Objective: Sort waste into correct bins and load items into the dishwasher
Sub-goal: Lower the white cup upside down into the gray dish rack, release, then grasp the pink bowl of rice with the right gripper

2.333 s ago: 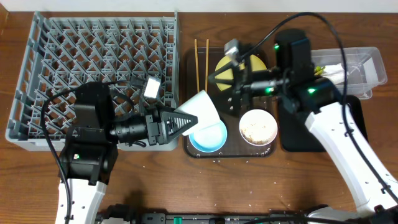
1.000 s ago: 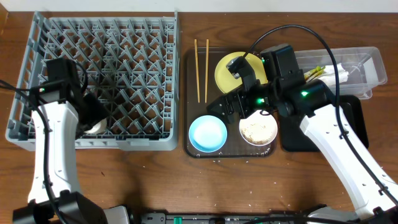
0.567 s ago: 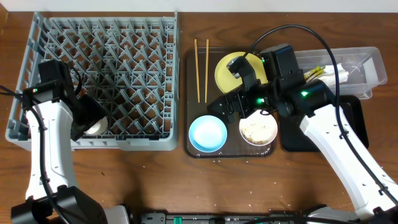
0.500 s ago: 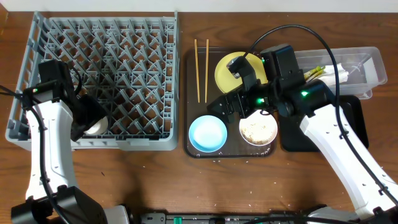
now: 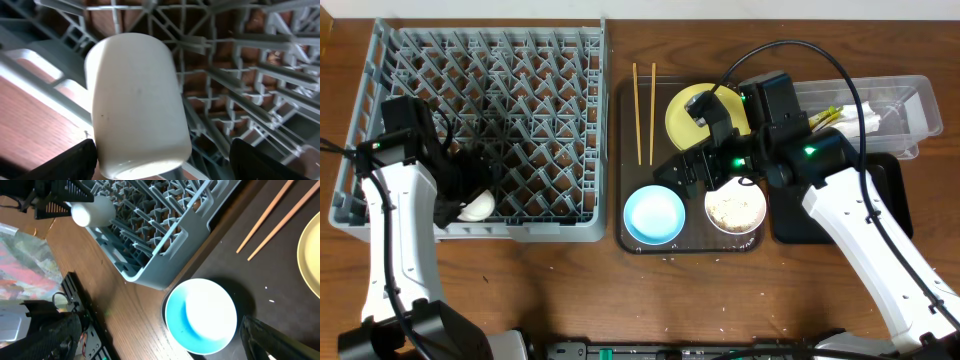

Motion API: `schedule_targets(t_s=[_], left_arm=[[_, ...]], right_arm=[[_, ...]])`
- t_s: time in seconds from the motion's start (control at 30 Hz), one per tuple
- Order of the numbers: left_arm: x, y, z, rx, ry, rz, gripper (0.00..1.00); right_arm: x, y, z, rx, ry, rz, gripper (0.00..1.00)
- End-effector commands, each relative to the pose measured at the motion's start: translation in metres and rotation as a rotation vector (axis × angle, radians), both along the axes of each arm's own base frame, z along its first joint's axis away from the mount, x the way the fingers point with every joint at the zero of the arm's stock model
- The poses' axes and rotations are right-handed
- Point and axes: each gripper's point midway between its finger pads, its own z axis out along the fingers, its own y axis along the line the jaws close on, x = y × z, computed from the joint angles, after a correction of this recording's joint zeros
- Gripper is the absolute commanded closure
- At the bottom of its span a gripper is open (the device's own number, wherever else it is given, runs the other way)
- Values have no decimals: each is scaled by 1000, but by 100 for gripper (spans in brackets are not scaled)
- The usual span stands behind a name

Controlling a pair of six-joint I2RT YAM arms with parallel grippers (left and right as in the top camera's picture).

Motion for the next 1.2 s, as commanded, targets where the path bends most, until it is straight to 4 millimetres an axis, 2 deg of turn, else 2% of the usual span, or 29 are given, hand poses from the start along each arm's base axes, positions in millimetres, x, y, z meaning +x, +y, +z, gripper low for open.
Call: schedule_targets(t_s=[0.0, 0.03, 0.1, 0.27, 0.47, 0.6, 0.77, 0.93, 1.0, 1.17], left_arm=[[4, -8, 20, -22, -83, -46, 18], [3, -8, 24, -16, -94, -54, 25], [-3, -9, 31, -4, -107, -61, 29], [-19, -2, 44, 73, -106, -48, 28], [-34, -7, 42, 74, -49, -58, 29], [-31, -31, 44, 25, -66, -168, 32], [-23, -73, 64, -25, -195, -379, 32], [-28, -106, 98, -22, -368, -524, 30], [-33, -114, 112, -11, -433, -555, 26], [-45, -121, 134, 16, -531, -584, 13]], right_arm=[[-3, 3, 2, -3, -17, 21, 1], [-3, 2, 2, -6, -18, 19, 1], [-2, 1, 0, -19, -25, 11, 1], [2, -2, -3, -46, -37, -8, 1], [3, -3, -3, -52, -40, -14, 1], [6, -4, -5, -67, -27, -51, 1], [13, -18, -18, -141, 59, -237, 1], [18, -56, -47, -399, 61, -447, 19], [16, -66, -60, -507, 49, -474, 25], [3, -59, -94, -618, 124, -448, 44]])
